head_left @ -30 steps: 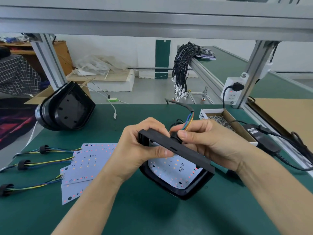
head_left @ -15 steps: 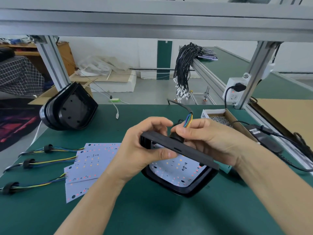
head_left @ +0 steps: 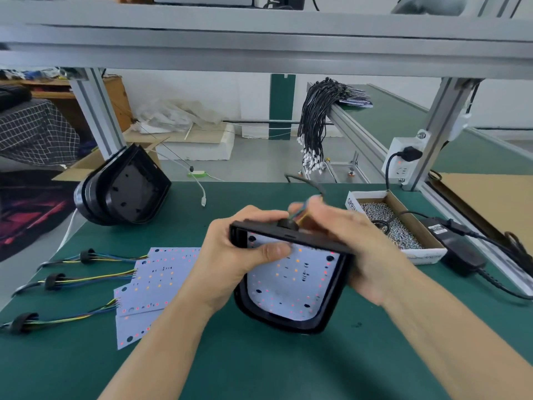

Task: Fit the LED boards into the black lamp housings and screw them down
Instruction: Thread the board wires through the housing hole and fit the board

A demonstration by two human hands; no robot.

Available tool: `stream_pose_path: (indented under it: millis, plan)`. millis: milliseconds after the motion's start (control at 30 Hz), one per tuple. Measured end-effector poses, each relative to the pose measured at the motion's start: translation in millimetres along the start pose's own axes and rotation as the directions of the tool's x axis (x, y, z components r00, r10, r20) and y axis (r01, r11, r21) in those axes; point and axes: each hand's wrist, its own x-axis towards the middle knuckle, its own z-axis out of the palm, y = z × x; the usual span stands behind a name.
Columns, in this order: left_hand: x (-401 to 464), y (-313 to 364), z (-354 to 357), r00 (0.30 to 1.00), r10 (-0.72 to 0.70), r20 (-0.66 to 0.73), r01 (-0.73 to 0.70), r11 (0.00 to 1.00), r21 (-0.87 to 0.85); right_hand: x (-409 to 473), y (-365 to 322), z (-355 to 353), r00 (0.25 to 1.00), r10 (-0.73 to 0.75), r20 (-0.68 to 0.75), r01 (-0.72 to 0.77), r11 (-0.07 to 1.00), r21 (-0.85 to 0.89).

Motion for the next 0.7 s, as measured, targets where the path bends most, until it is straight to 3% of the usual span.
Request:
stream_pose_path:
  millis: [67,167,367,533,700]
  plan:
    - [0,-1,-3,0.997,-0.048,-0.053,0.044,0.997,-0.066,-5,9,-6,0.997,-0.055,0.047,0.050,0.994,0.093]
    - [0,-1,-5,0.990,-0.093,-0.108,0.081,0.991,-0.110,-10,25,-5,0.969,-0.194,0.153,0.212,0.971,-0.113]
    - [1,5,3,0.989,-0.049,-0.137,0.039,0.996,-0.075,-3,28,6,0.914,-0.406,0.003,0.386,0.867,-0.314]
    - [3,4,4,0.985,-0.022,-0.171,0.014,0.999,-0.043,-1,22,4,0.912,-0.406,0.055,0.396,0.840,-0.371]
    - [9,5,6,0.975,-0.054,-0.215,0.042,0.997,-0.062,8,19,4,0.948,-0.317,0.013,0.311,0.923,-0.227]
